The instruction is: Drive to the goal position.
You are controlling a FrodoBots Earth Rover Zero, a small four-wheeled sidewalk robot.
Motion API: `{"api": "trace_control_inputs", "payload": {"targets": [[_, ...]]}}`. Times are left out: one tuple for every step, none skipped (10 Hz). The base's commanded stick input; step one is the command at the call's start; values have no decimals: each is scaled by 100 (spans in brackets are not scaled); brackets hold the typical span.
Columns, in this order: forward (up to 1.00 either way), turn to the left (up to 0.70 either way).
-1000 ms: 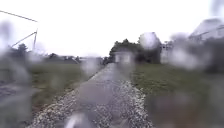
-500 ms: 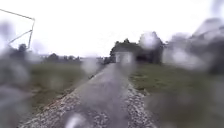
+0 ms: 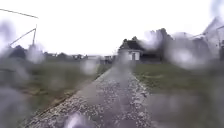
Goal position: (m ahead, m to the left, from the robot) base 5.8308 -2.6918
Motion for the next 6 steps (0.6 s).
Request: {"api": "trace_control_inputs", "payload": {"targets": [[100, 0], [100, 0], [100, 0], [100, 0], [100, 0], [100, 0]]}}
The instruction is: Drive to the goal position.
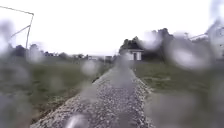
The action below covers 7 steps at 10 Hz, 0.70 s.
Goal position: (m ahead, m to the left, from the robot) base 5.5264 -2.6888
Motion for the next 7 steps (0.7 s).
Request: {"api": "trace_control_inputs", "payload": {"targets": [[100, 0], [100, 0], [100, 0], [100, 0], [100, -14], [100, -29], [100, -38]]}}
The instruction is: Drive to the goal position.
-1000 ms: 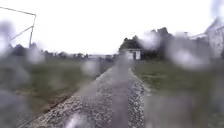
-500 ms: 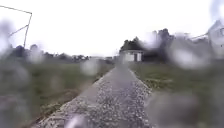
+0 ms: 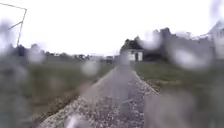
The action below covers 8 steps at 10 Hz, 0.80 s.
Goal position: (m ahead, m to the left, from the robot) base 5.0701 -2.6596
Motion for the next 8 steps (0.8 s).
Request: {"api": "trace_control_inputs", "payload": {"targets": [[100, 0], [100, 0], [100, 0], [100, 0], [100, 0], [100, 0], [100, 0], [100, 0]]}}
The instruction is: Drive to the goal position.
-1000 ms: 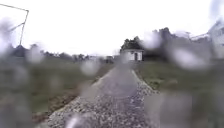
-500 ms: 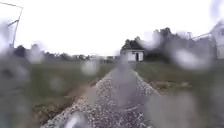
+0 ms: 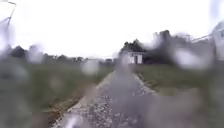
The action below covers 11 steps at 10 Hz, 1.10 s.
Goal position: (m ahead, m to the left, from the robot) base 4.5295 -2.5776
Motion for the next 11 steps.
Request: {"api": "trace_control_inputs", "payload": {"targets": [[100, 0], [100, 0], [100, 0], [100, -5], [100, -17], [100, -40], [100, -20], [100, -7], [100, -1], [100, 0], [100, 0]]}}
